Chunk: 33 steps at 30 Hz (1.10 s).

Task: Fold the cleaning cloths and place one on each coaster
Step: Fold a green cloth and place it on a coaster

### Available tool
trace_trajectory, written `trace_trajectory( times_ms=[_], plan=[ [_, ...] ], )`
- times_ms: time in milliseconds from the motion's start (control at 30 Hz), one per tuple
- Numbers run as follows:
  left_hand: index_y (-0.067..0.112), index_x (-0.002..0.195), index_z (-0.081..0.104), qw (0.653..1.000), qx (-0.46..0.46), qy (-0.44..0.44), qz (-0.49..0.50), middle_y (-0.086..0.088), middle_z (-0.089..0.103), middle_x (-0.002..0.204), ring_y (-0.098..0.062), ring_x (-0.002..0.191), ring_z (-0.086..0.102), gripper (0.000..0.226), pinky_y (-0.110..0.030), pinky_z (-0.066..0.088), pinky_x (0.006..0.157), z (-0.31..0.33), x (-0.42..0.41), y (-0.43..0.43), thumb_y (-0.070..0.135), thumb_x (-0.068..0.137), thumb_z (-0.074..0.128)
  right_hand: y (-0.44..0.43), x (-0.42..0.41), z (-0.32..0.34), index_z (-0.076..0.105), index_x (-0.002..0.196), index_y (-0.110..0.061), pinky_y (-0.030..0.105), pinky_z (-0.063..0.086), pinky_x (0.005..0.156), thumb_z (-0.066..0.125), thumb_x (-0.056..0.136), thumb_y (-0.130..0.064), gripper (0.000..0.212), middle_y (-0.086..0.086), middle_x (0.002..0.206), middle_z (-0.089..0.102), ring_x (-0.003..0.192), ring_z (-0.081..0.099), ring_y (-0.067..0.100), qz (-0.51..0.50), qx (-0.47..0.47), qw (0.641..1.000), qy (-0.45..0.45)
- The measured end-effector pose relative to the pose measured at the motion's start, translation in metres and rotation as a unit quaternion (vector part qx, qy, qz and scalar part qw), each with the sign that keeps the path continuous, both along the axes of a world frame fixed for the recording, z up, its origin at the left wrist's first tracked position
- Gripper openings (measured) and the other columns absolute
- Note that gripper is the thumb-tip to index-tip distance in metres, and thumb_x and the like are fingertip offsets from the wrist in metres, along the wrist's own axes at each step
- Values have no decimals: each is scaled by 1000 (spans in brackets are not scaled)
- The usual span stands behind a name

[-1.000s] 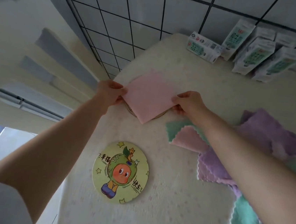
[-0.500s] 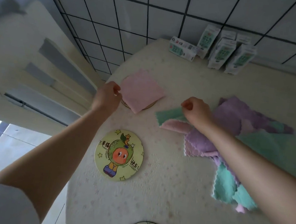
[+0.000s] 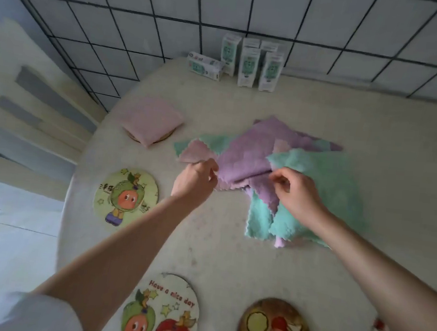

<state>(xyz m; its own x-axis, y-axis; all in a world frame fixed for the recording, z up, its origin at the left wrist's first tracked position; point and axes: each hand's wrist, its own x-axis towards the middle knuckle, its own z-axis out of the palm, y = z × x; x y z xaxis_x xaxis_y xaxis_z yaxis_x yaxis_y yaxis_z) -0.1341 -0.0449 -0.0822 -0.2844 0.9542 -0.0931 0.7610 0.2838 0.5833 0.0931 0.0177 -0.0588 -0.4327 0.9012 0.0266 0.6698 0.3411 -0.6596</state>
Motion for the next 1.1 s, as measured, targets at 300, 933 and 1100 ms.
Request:
trace_trajectory(
  times_ms=[300,933,1100],
  plan=[
    [11,93,65,997,56,-28,40,-7,70,91,-25,79,65,14,-38,54,68,22,116,54,14,89,52,60,97,19,67,92,-9,19,48,75,56,83,6,20,-1,80,69,76,66,15,-12,-3,999,51],
    [9,108,59,986,-164,-8,-11,-11,60,101,-28,89,60,37,-38,55,75,13,139,142,25,79,74,175,134,-42,51,121,-8,43,45,85,50,86,-7,35,17,123,52,110,44,37,77,3,947,-312],
    [14,100,65,992,-126,-11,-25,-9,67,91,-21,68,61,22,-33,56,62,21,137,134,17,80,73,167,147,-33,52,113,-15,37,40,72,57,85,-18,28,11,109,51,96,51,34,44,26,961,-271]
  ],
)
